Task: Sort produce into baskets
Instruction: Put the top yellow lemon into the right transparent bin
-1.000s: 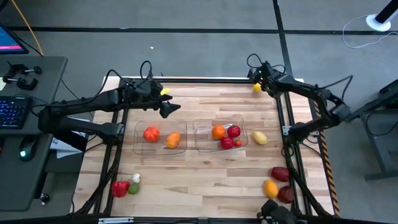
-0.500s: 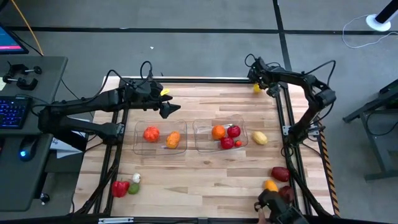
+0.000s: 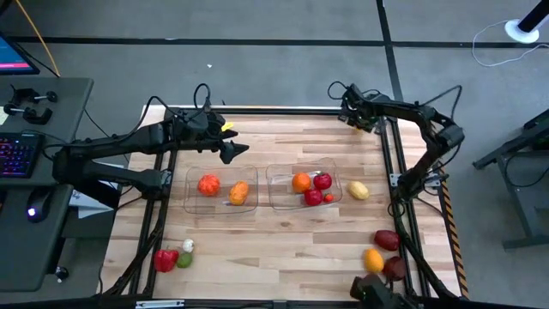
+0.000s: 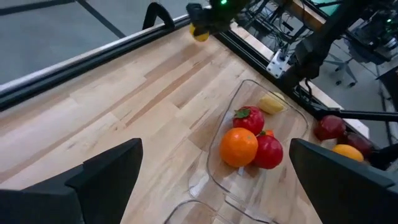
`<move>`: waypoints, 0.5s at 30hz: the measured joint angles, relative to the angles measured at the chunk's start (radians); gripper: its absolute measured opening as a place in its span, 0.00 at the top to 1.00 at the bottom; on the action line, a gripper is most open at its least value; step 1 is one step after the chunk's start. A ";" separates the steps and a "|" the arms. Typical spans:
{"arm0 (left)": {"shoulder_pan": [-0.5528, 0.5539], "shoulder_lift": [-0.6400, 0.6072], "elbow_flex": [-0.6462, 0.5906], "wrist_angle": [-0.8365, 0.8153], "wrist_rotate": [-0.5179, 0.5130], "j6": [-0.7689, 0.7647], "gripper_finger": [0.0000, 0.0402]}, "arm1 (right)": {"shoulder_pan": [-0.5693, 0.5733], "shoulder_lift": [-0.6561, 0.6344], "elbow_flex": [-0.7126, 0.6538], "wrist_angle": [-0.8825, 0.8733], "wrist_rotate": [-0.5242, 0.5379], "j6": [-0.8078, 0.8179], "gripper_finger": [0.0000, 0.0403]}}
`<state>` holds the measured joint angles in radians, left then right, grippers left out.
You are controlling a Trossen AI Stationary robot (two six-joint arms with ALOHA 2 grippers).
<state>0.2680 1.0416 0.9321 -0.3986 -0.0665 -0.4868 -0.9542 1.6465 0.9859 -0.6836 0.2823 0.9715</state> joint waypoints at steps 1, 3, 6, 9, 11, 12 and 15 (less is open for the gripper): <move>0.000 0.000 0.000 0.000 -0.008 0.008 0.02 | 0.011 -0.031 0.000 0.001 0.013 -0.037 0.69; 0.000 0.000 0.000 0.000 -0.020 0.019 0.02 | 0.039 -0.101 0.000 0.003 0.024 -0.096 0.70; 0.000 0.000 0.000 0.000 -0.022 0.005 0.02 | 0.113 -0.224 0.000 0.038 -0.020 -0.218 0.68; 0.003 0.001 0.000 0.003 -0.032 -0.014 0.02 | 0.239 -0.329 0.000 0.072 -0.143 -0.298 0.66; 0.012 0.007 0.000 0.006 -0.053 -0.005 0.02 | 0.342 -0.369 0.000 0.104 -0.244 -0.298 0.66; 0.016 0.011 0.000 0.004 -0.068 -0.001 0.02 | 0.396 -0.379 0.000 0.127 -0.292 -0.298 0.66; 0.029 0.026 0.000 0.007 -0.117 -0.002 0.02 | 0.573 -0.369 0.000 0.204 -0.368 -0.299 0.65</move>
<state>0.2968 1.0672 0.9321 -0.3912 -0.1838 -0.4889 -0.3810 1.2776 0.9859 -0.4795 -0.0852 0.6724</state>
